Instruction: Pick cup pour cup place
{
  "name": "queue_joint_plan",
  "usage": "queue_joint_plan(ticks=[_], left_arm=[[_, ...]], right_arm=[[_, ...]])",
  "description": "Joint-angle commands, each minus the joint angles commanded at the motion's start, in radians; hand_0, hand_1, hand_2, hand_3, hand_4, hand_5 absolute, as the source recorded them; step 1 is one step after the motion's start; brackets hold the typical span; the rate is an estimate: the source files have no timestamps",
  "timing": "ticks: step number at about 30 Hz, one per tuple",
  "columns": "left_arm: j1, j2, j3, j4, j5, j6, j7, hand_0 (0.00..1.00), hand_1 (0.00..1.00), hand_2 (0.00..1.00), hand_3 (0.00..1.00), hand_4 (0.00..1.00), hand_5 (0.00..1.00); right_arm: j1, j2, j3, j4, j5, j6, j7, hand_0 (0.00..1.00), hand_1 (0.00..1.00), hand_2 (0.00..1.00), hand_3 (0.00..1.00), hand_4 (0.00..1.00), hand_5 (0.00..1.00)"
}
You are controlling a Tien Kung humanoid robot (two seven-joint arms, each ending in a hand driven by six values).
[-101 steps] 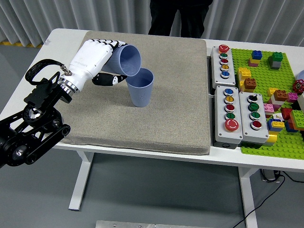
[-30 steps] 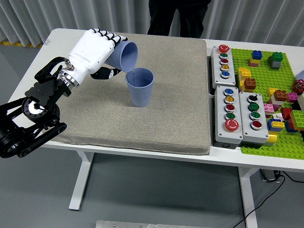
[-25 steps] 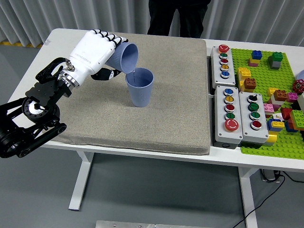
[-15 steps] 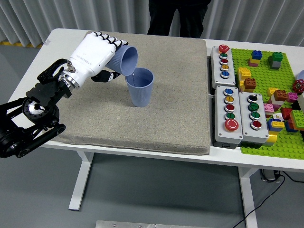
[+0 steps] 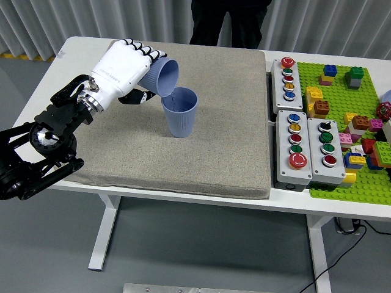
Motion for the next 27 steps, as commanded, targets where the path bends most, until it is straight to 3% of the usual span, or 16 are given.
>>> queue_joint_plan(ticks=[19, 27], left_arm=[[-0.032, 0.011, 0.031, -0.009, 0.0, -0.007, 0.021, 0.561, 0.517, 0.54, 0.569, 0.517, 0.016], [-0.063, 0.023, 0.087, -0.015, 0.0, -0.002, 0.033, 0.562, 0.517, 0.54, 0.568, 0.513, 0.014]], right_arm=[[0.001, 0.001, -0.002, 0.0, 0.006, -0.001, 0.0, 0.695, 0.686, 0.62, 0.603, 0.068, 0.228], [0.005, 0.0, -0.006, 0.0, 0.011, -0.002, -0.001, 0.696, 0.685, 0.62, 0.603, 0.067, 0.23]])
